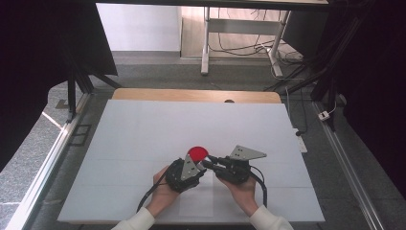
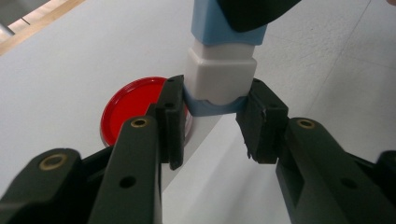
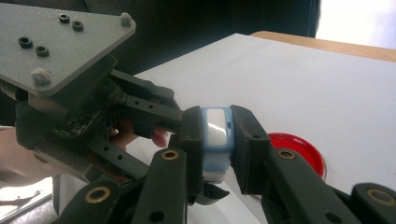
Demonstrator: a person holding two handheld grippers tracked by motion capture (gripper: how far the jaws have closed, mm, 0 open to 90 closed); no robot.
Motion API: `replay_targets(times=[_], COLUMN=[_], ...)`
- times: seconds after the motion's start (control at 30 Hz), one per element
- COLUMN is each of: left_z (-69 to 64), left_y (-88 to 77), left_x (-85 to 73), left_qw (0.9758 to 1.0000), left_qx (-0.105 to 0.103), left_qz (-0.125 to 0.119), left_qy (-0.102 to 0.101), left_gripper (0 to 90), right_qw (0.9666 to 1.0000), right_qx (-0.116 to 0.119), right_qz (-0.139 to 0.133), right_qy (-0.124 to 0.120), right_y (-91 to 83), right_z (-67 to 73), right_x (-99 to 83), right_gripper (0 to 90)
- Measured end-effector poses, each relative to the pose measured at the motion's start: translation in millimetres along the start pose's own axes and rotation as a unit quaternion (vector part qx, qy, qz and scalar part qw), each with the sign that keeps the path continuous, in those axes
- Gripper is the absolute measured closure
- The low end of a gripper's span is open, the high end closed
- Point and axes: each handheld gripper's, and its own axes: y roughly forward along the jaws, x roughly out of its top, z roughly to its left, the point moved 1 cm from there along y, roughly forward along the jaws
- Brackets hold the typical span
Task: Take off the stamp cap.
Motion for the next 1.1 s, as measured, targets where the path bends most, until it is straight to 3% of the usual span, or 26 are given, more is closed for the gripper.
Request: replay_targets(times=[0.5, 1.1], left_z=[-1.0, -0.6], left_y=[0.8, 1.1], left_x=[-1.1, -3.1], left_qw=[0.9999, 0.9999], left_qx=[0.005, 0.003], left_qz=[0.004, 0.009], left_qy=[0.013, 0.005], left_gripper=[63.7, 64.2], right_qw=[1.0000, 0.9999], right_qx=[-0.003, -0.013], right_qz=[-0.001, -0.002], right_qy=[0.001, 0.001], right_y=[0.4, 1.4], right_z=[0.2, 2.8], right_x=[-1.3, -4.3], right_gripper=[74.8, 74.9])
